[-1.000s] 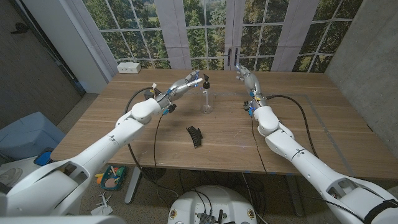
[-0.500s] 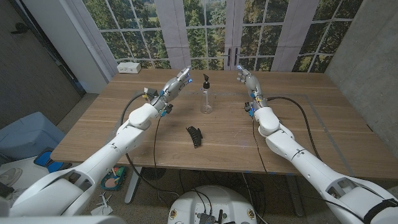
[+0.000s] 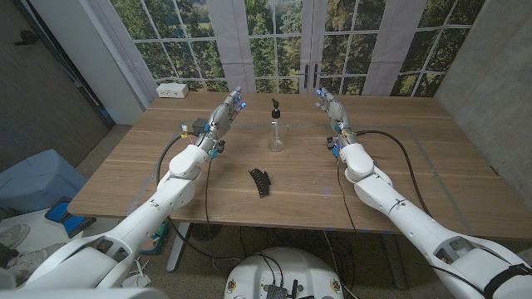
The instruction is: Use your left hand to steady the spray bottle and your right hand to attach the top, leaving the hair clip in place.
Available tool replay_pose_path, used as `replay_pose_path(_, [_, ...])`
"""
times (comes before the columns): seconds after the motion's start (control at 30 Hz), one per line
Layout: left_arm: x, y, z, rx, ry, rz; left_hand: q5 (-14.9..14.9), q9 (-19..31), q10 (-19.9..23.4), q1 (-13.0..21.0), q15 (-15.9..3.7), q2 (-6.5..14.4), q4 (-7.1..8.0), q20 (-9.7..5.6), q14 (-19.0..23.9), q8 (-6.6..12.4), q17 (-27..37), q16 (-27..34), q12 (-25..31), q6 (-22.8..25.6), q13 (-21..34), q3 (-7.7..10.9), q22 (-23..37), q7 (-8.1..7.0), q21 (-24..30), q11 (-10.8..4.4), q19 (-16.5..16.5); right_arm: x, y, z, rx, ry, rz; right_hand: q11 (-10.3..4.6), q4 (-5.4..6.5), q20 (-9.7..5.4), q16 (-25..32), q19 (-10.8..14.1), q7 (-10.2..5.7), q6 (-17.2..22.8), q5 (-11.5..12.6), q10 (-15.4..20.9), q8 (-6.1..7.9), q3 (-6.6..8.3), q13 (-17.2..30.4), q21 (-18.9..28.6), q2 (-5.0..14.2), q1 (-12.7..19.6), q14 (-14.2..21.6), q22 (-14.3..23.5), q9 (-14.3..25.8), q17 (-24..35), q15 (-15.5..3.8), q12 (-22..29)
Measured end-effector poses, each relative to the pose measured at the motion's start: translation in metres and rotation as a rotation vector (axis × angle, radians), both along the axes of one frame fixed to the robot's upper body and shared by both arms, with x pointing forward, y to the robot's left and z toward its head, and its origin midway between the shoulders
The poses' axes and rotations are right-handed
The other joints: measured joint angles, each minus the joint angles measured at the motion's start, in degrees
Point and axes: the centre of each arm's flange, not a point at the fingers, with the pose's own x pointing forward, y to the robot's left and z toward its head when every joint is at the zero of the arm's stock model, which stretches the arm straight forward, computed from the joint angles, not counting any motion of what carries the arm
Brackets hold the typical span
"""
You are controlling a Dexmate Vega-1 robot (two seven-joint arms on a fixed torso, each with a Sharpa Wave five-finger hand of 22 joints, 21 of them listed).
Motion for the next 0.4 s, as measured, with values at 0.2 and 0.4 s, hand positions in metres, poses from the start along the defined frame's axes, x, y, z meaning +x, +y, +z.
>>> replay_pose_path(0.2, [0.002, 0.014, -0.004, -0.055, 0.0, -0.007, 0.0, 0.0, 0.0, -0.2, 0.0, 0.2, 0.02, -0.19, 0.0, 0.0, -0.1, 0.0, 0.0, 0.1, 0.0, 1.37, -0.3, 0.07, 0.0, 0.0, 0.2, -0.003, 0.002, -0.002, 0.015, -0.001, -0.004, 0.0, 0.48, 0.0, -0.3, 0.0, 0.32, -0.3, 0.0, 0.0, -0.21, -0.15, -0.3, 0.0, 0.0, 0.0, 0.0, -0.2, 0.0, -0.5, 0.0, -0.2])
replay_pose_path(0.4, [0.005, 0.026, -0.011, -0.084, 0.012, -0.013, 0.0, 0.0, -0.3, -0.6, 0.0, -0.1, 0.11, -0.19, 0.0, 0.0, -0.1, 0.0, -0.2, -0.3, 0.0, 2.36, -0.1, 0.12, 0.0, 0.19, 0.2, -0.007, 0.005, -0.006, 0.038, 0.0, -0.03, 0.01, 0.56, 0.01, -0.3, 0.0, 0.85, -0.4, 0.0, 0.0, -0.21, -0.07, -0.5, 0.0, 0.0, 0.0, 0.0, -0.3, 0.0, -1.1, 0.0, -0.2])
